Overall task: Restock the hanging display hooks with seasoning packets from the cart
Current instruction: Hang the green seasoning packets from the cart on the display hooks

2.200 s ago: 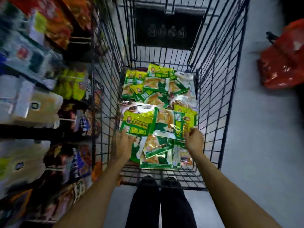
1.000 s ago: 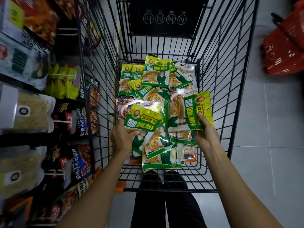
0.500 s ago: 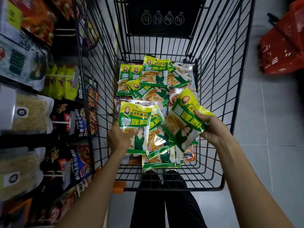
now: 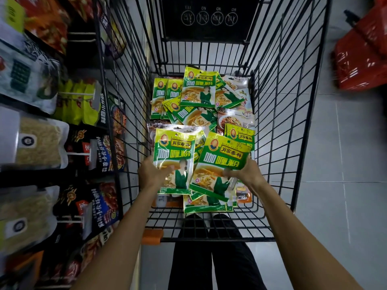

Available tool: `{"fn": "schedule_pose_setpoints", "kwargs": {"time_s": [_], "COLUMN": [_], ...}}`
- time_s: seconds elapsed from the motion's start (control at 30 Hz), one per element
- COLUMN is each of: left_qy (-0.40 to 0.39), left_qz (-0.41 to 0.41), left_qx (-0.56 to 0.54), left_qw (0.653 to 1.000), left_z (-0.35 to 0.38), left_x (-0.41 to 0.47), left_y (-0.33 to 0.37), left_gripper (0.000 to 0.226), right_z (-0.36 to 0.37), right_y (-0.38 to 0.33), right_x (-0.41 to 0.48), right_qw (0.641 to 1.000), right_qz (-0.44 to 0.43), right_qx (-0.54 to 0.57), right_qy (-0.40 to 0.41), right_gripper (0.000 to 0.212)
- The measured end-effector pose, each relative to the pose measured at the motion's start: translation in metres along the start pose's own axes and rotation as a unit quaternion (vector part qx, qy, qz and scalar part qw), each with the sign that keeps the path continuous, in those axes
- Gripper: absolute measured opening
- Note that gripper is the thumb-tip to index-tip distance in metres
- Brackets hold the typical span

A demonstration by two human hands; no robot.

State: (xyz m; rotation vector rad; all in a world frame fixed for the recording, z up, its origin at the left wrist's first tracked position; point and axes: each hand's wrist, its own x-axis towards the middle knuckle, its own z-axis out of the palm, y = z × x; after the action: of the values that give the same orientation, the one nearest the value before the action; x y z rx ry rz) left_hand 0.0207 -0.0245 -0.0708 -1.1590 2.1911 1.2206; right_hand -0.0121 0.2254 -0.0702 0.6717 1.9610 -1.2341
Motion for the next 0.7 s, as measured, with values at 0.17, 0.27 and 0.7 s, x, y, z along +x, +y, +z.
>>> {"fn": "schedule_pose_setpoints", "kwargs": {"time_s": [0.17,0.27,0.7], "left_qy": [-0.042,-0.092,-0.035], "left_qz": [-0.020,-0.022,0.092], "left_qx": [-0.069,-0.100,-0.131], "left_qw": [0.997,0.990,0.987], "left_z": [-0.005,-0.003,-0.051], "left_x": [0.001,0.000,-0.047], "left_y": [0.003,0.002,0.034], "left_gripper": [0.038,0.031,0.017], "right_z": [0.009,0.018,0.019], "right_y": [0.022,0.027,-0.028], "right_x": [-0.011,-0.017,-0.043], "right_qw": [0.997,0.975,0.985], "right_qz": [0.031,0.055,-0.017], "right_qx": [0.068,0.213,0.174], "right_qy": [0.035,0.017,-0.009], "right_gripper": [0.038,0.028,0.019]}}
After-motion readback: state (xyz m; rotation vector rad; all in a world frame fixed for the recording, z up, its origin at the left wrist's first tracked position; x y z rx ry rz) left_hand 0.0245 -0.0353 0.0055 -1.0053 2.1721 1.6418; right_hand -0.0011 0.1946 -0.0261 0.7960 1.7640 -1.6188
